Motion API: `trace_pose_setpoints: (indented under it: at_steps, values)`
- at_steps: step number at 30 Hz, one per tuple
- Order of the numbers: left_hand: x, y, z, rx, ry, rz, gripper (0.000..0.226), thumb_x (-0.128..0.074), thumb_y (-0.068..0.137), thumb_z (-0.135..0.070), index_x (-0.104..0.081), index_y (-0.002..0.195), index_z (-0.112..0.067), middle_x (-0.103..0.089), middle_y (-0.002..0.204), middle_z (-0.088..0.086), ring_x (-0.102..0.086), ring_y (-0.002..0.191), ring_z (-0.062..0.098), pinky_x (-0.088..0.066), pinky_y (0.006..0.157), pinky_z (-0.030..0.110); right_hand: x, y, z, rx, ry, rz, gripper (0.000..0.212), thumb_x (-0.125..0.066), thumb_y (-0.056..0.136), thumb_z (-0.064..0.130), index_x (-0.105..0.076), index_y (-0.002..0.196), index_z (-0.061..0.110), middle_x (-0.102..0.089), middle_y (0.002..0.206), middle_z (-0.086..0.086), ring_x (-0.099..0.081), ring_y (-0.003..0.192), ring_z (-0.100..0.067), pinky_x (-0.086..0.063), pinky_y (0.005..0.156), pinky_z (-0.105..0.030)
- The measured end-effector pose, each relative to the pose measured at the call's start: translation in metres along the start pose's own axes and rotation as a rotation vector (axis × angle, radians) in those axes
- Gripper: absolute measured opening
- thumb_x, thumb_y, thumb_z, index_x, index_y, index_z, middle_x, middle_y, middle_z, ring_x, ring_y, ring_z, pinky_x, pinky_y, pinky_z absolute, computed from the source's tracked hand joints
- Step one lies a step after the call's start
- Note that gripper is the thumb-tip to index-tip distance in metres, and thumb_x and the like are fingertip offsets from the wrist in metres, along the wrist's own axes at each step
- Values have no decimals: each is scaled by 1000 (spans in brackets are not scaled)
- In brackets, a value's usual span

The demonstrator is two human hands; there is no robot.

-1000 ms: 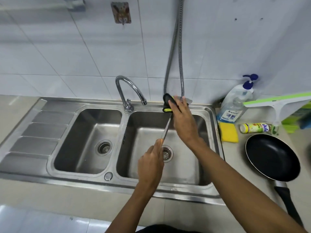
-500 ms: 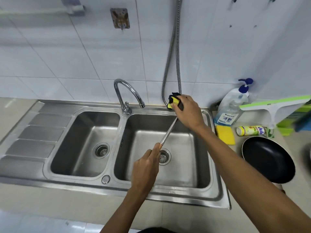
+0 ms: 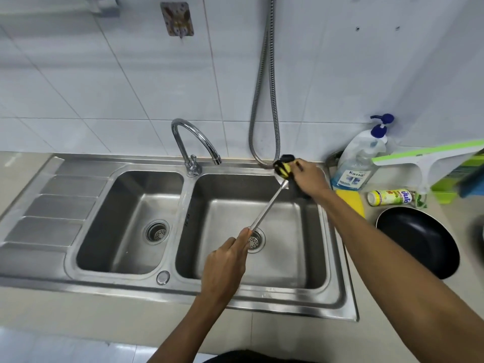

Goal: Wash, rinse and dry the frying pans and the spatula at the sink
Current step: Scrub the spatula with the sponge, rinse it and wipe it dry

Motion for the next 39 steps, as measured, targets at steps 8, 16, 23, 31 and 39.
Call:
trace_pose_setpoints:
  at_steps: [8, 16, 23, 31, 39]
  values:
    - [-3, 17, -2, 10, 5, 44, 37, -60, 104, -28, -51, 139, -26, -65, 76, 1, -61, 54, 28, -55, 48, 41, 5, 1, 18, 249, -19, -20, 26, -57, 101, 27, -70, 119, 12, -70, 120, -14, -62, 109, -30, -39, 84, -21]
    - [-6, 19, -12, 666, -1059, 440, 38, -47, 108, -42, -65, 120, -11, -64, 72, 2, -47, 47, 11, -37, 42, 22, 25, 4, -45, -245, 283, -422, 29, -51, 103, 28, -66, 107, 4, -68, 107, -22, -61, 101, -38, -43, 84, -41]
    - [0, 20, -40, 741, -1350, 606, 39, -46, 110, -33, -54, 133, -2, -42, 65, -2, -31, 44, 7, -28, 38, 18, -10, -4, -2, 302, -84, -260, 44, -59, 97, 10, -60, 140, 18, -56, 145, -9, -57, 127, -32, -45, 106, -39]
    - [5, 8, -32, 768, -1604, 531, 40, -52, 104, -37, -59, 126, -5, -37, 65, -1, -29, 39, 5, -28, 34, 16, 32, 13, -58, -96, 90, -346, 30, -53, 99, 11, -69, 124, 11, -72, 116, -18, -63, 110, -40, -45, 93, -38]
    - [-9, 11, -18, 877, -1697, 455, 43, -50, 106, -33, -56, 135, -2, -37, 66, -2, -28, 38, 3, -30, 32, 15, 28, -87, -94, -62, 5, -139, 26, -67, 95, 15, -71, 122, 15, -74, 111, -13, -67, 103, -33, -44, 82, -29]
Point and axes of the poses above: each hand's wrist, its own y-axis towards the middle knuckle, its own x-axis out of the back of the hand, z = x × y, the point moved 6 cm from there along y, towards the middle knuckle
